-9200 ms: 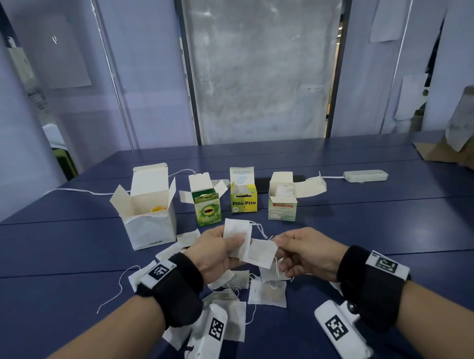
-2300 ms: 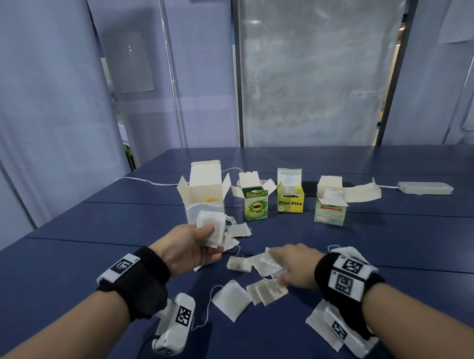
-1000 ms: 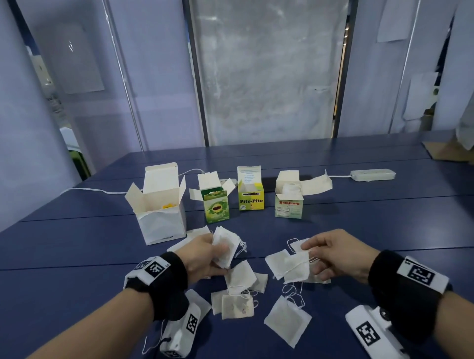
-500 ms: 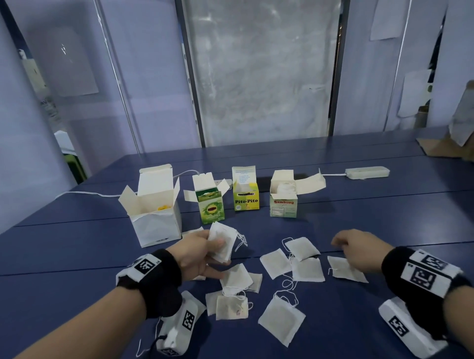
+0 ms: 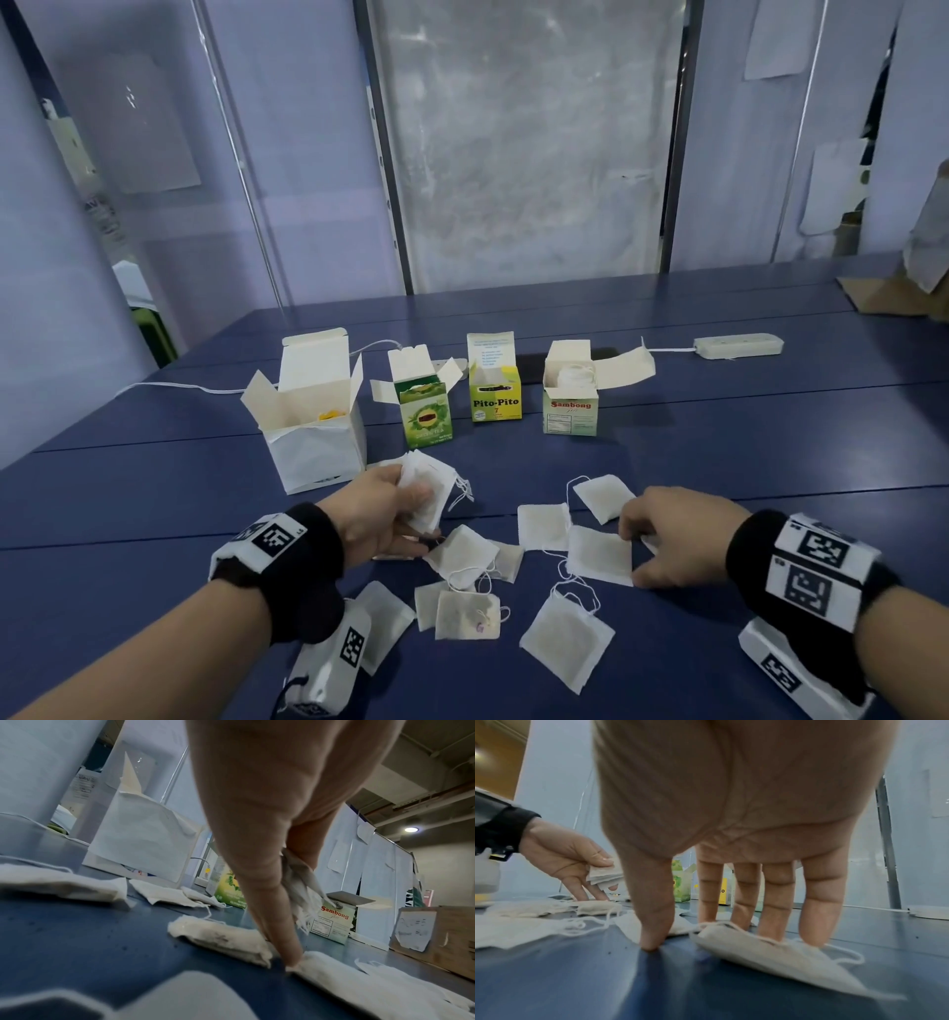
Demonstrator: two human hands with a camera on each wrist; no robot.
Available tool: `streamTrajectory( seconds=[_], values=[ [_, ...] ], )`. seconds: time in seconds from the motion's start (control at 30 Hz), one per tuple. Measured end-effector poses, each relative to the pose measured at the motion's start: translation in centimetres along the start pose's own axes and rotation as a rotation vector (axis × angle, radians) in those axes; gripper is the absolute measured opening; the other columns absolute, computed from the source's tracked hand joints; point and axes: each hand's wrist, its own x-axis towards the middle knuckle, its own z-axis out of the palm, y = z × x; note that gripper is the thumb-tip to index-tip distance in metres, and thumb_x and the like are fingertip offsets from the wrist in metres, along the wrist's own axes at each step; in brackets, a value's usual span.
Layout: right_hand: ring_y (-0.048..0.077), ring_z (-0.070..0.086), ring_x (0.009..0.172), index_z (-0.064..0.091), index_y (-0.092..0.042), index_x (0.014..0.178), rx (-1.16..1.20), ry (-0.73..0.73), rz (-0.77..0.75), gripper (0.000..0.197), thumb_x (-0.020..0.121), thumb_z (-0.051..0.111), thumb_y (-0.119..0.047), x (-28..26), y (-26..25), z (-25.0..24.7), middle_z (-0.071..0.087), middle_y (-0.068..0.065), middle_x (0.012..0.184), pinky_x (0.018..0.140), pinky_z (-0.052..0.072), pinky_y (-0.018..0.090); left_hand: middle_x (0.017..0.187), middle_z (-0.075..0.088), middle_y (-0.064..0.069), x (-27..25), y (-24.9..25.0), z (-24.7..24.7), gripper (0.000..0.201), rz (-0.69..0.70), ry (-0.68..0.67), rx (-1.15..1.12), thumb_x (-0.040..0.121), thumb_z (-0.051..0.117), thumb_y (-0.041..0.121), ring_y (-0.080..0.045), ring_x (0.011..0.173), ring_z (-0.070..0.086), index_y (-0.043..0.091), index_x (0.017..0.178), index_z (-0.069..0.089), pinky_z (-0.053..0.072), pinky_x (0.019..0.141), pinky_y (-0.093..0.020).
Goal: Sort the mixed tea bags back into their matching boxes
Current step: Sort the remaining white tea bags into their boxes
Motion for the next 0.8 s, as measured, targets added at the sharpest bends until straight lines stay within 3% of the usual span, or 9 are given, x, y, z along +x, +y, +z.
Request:
streamTrajectory(
  seconds=[0.1, 0.23, 0.3, 0.4, 0.5, 0.63, 0.73, 0.8],
  values=[
    [0.007, 0.057, 0.088, 0.068, -0.029, 0.089, 0.008, 0.019, -0.035, 0.017, 0.075, 0.067, -0.038, -0.3, -0.3, 0.0, 0.057, -0.017, 0.089, 0.071, 0.046, 0.021, 0.086, 0.059, -0.017, -0.3, -0.2, -0.2, 0.018, 0.01, 0.005, 0.012, 0.101, 0.043, 0.013, -0.029, 0.078, 0.063, 0.01, 0.116, 0.052, 0.058, 0.062, -0.041],
    [0.0, 0.058, 0.06, 0.07, -0.023, 0.073, 0.013, -0.024, -0.051, 0.009, 0.076, 0.065, -0.029, -0.7, -0.4, -0.5, 0.069, -0.009, 0.086, 0.056, 0.047, 0.014, 0.089, 0.06, -0.017, -0.4, -0.3, -0.6, 0.016, 0.018, 0.002, 0.009, 0.102, 0.041, 0.014, -0.03, 0.082, 0.065, 0.013, 0.113, 0.053, 0.057, 0.069, -0.046],
    [-0.001, 0.059, 0.072, 0.069, -0.028, 0.081, 0.047, 0.035, -0.046, 0.007, 0.077, 0.065, -0.032, -0.7, -0.3, -0.9, 0.065, -0.012, 0.091, 0.065, 0.049, 0.016, 0.088, 0.06, -0.018, -0.4, -0.2, -0.7, 0.016, 0.013, 0.007, -0.011, 0.102, 0.042, 0.014, -0.031, 0.08, 0.066, 0.012, 0.113, 0.053, 0.058, 0.066, -0.046],
    [0.005, 0.056, 0.096, 0.063, -0.036, 0.108, 0.109, 0.042, -0.067, 0.035, 0.074, 0.069, -0.037, -0.5, -0.7, -0.8, 0.056, -0.016, 0.103, 0.084, 0.049, 0.023, 0.085, 0.058, -0.021, -0.5, 0.1, -1.1, 0.015, 0.018, 0.029, -0.049, 0.101, 0.042, 0.012, -0.035, 0.077, 0.066, 0.007, 0.111, 0.052, 0.058, 0.063, -0.046],
    [0.009, 0.059, 0.097, 0.063, -0.035, 0.11, 0.074, -0.044, -0.111, 0.04, 0.071, 0.071, -0.039, -0.3, -1.6, -0.1, 0.06, -0.009, 0.104, 0.085, 0.052, 0.027, 0.083, 0.056, -0.02, -0.9, 0.5, -2.1, 0.013, 0.047, 0.032, -0.085, 0.101, 0.042, 0.01, -0.034, 0.068, 0.064, 0.005, 0.109, 0.051, 0.058, 0.058, -0.043],
    [0.008, 0.06, 0.089, 0.069, -0.027, 0.092, 0.056, -0.054, -0.114, 0.026, 0.07, 0.07, -0.039, -0.2, -2.4, -0.2, 0.063, -0.007, 0.098, 0.076, 0.052, 0.026, 0.081, 0.058, -0.019, -1.9, 0.9, -4.7, 0.014, 0.09, 0.096, -0.106, 0.101, 0.041, 0.01, -0.026, 0.055, 0.061, 0.006, 0.107, 0.053, 0.053, 0.047, -0.033],
    [0.008, 0.059, 0.092, 0.066, -0.028, 0.103, 0.021, -0.103, -0.146, 0.035, 0.072, 0.072, -0.041, 0.3, -3.9, -0.8, 0.06, -0.011, 0.103, 0.075, 0.05, 0.022, 0.074, 0.058, -0.013, -2.8, 0.5, -7.0, 0.014, 0.103, 0.191, -0.121, 0.101, 0.042, 0.009, -0.024, 0.054, 0.061, 0.008, 0.102, 0.056, 0.053, 0.051, -0.033],
    [0.009, 0.053, 0.102, 0.057, -0.032, 0.118, -0.001, -0.052, -0.187, 0.046, 0.075, 0.07, -0.042, 0.9, -5.5, -1.1, 0.051, -0.011, 0.114, 0.083, 0.046, 0.022, 0.076, 0.058, -0.014, -3.5, 0.0, -8.5, 0.014, 0.096, 0.232, -0.124, 0.1, 0.043, 0.01, -0.026, 0.059, 0.06, 0.009, 0.104, 0.056, 0.053, 0.055, -0.035]
  ],
)
